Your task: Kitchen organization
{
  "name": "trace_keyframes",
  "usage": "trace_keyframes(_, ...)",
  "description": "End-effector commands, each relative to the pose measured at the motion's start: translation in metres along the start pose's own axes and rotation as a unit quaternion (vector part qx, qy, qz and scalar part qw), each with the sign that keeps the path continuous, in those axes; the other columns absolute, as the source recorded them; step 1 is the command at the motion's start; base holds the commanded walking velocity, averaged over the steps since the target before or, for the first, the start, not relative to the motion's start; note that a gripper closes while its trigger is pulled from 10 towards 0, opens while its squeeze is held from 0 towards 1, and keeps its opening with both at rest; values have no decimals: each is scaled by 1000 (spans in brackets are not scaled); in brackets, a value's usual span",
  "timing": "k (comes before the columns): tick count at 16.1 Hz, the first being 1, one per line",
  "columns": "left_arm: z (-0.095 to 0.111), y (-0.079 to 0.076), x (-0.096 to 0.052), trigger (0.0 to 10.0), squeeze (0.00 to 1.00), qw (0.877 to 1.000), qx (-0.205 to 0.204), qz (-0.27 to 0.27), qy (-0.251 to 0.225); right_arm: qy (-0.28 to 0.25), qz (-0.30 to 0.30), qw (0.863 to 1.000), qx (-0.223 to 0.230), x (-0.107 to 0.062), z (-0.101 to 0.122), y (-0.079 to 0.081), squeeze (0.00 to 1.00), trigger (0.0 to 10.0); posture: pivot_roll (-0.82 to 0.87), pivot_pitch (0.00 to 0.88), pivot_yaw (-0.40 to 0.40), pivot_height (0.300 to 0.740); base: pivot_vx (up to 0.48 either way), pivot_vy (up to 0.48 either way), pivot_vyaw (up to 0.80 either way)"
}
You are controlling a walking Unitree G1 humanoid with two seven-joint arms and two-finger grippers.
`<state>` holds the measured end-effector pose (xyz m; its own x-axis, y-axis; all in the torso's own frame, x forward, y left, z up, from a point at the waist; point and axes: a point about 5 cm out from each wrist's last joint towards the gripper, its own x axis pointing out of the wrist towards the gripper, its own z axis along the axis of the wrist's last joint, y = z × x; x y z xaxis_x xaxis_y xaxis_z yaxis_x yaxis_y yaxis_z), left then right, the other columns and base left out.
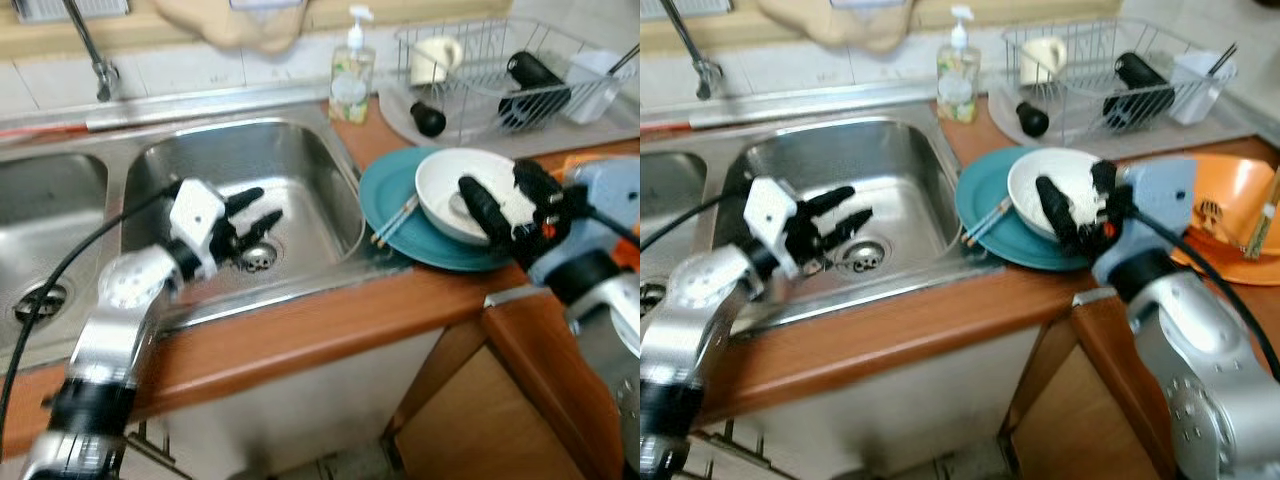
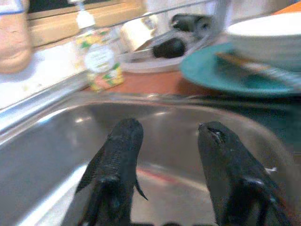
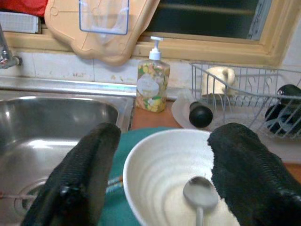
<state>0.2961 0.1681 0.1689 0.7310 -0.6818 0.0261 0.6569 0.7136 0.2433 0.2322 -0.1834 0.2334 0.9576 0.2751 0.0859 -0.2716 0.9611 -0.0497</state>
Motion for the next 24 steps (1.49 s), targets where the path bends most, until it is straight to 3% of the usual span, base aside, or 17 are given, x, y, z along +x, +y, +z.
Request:
trace_keyframes(1,8,-10,-3,10000,1000,1000,-8,-26,-7,-4,-10,1000,-4,-5,2,0,1000,10000,-139,0,24,740,0,0,0)
trace_keyframes(2,10,-17,-5,10000,1000,999,-7,-31,-7,-4,-23,1000,-5,-7,1,-1,776,10000,-140,0,24,740,0,0,0)
trace_keyframes(3,11,-20,-7,10000,835,999,-7,-31,-6,-5,-26,1000,-5,-8,0,-1,59,10000,-140,0,24,740,0,0,0)
trace_keyframes(4,16,-30,-10,10000,0,998,-28,-48,-8,14,-11,1000,-7,-10,-6,6,0,10000,-139,0,23,740,0,0,0)
trace_keyframes(6,19,-39,-11,10000,0,997,-41,-56,-11,29,1,1000,-2,-11,-12,10,0,10000,-138,0,24,740,0,0,0)
trace_keyframes(11,21,-63,-16,10000,0,995,-60,-77,-1,61,-62,996,10,-11,-26,0,0,10000,-139,0,29,740,0,0,0)
trace_keyframes(24,23,-69,-16,10000,0,994,-68,-84,10,70,-102,992,33,-33,-43,-31,0,10000,-141,0,40,740,0,0,0)
